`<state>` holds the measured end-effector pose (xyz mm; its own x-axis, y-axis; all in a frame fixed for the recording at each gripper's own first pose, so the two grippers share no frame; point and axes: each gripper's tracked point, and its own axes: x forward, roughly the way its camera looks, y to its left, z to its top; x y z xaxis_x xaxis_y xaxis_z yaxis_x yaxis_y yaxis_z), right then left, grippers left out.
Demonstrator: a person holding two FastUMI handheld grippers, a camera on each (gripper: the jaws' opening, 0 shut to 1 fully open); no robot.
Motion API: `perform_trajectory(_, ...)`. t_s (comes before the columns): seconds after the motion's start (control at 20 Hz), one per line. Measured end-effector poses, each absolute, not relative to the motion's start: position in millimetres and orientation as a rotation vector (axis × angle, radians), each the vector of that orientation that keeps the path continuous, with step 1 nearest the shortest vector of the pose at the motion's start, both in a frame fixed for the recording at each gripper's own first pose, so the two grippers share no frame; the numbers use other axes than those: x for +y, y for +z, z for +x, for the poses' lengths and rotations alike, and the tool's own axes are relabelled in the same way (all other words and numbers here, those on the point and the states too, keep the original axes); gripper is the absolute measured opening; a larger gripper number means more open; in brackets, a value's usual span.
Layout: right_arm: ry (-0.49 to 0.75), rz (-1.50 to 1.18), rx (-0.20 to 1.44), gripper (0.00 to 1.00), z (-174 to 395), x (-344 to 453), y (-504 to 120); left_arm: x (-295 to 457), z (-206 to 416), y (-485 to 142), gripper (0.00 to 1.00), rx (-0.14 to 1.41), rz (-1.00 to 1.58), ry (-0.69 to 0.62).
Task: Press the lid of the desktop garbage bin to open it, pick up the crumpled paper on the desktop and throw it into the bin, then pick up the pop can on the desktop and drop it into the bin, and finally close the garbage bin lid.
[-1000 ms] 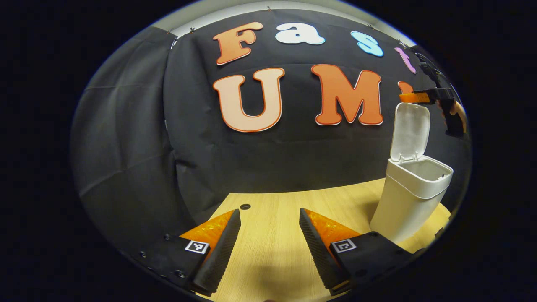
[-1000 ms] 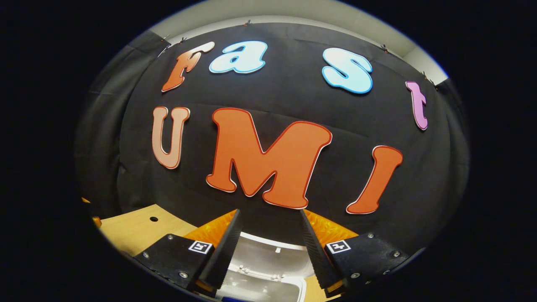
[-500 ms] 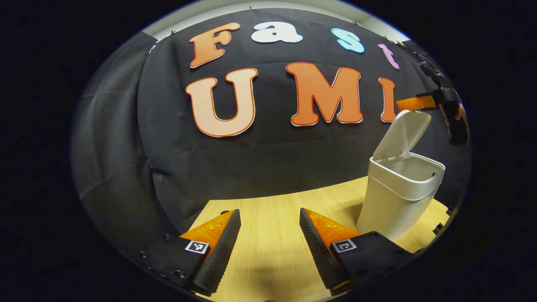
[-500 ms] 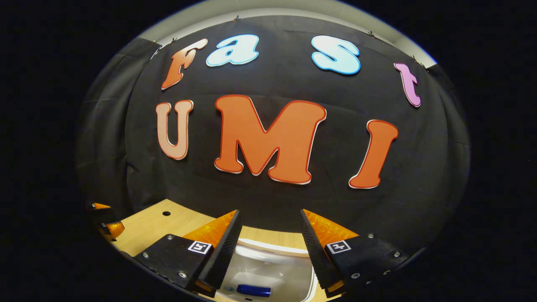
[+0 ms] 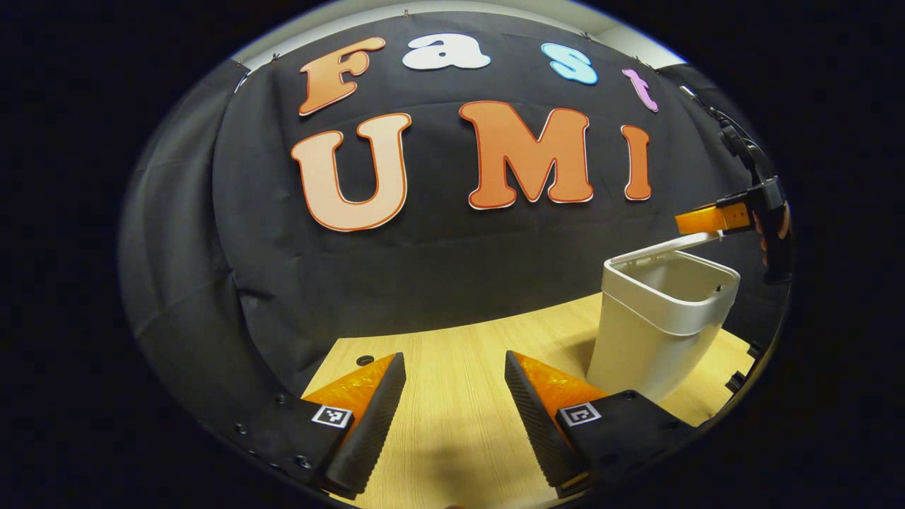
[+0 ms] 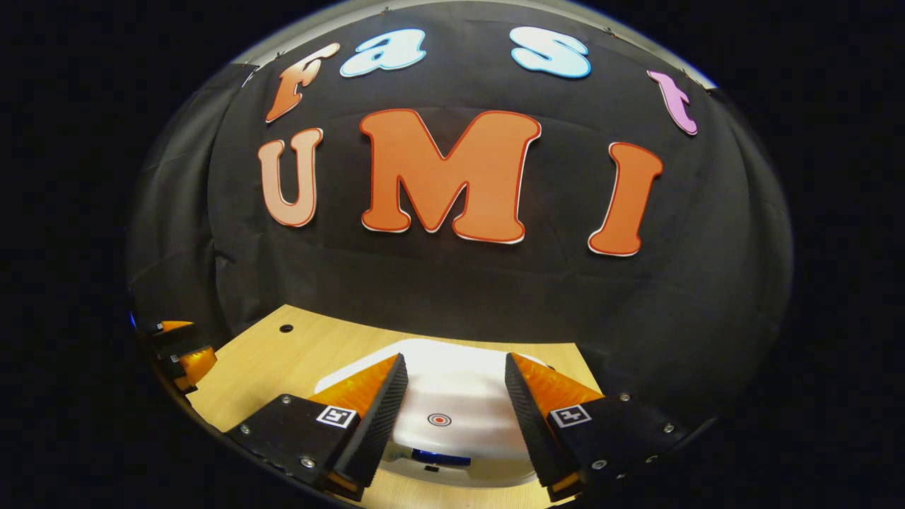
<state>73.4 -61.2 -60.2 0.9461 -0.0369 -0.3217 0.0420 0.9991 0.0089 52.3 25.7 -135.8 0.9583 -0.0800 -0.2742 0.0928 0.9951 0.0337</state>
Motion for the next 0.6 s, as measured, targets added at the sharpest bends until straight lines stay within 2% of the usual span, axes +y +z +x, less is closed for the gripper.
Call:
perform_trajectory(0.1,-0.032,0.029,0.360,0.84,64.6,-56.9,-73.4,21.2,51.1,-136.7,0.88,0.277,0.047,-0.095)
perform_trajectory(0.15,-0.024,0.036,0.375,0.84,60.7,-52.8,-80.0,18.8,50.0,-138.9,0.91,0.281,0.044,-0.099)
perform_trajectory(0.3,-0.003,0.056,0.424,0.84,46.1,-47.9,-99.6,13.7,46.6,-144.8,0.91,0.298,0.042,-0.102)
perform_trajectory(0.35,-0.001,0.072,0.434,0.82,42.6,-47.5,-104.2,13.5,45.5,-148.1,0.88,0.305,0.045,-0.099)
perform_trajectory(0.45,-0.010,0.087,0.429,0.78,37.2,-48.3,-107.3,13.9,42.6,-155.0,0.92,0.325,0.048,-0.094)
perform_trajectory(0.5,-0.013,0.082,0.424,0.78,35.3,-47.8,-108.0,13.4,41.7,-156.7,0.88,0.332,0.046,-0.094)
perform_trajectory(0.55,-0.016,0.079,0.421,0.76,29.1,-45.6,-106.4,13.3,41.4,-158.4,0.92,0.337,0.044,-0.095)
perform_trajectory(0.6,-0.012,0.082,0.421,0.74,27.4,-42.5,-106.4,11.8,41.3,-158.7,0.88,0.339,0.044,-0.096)
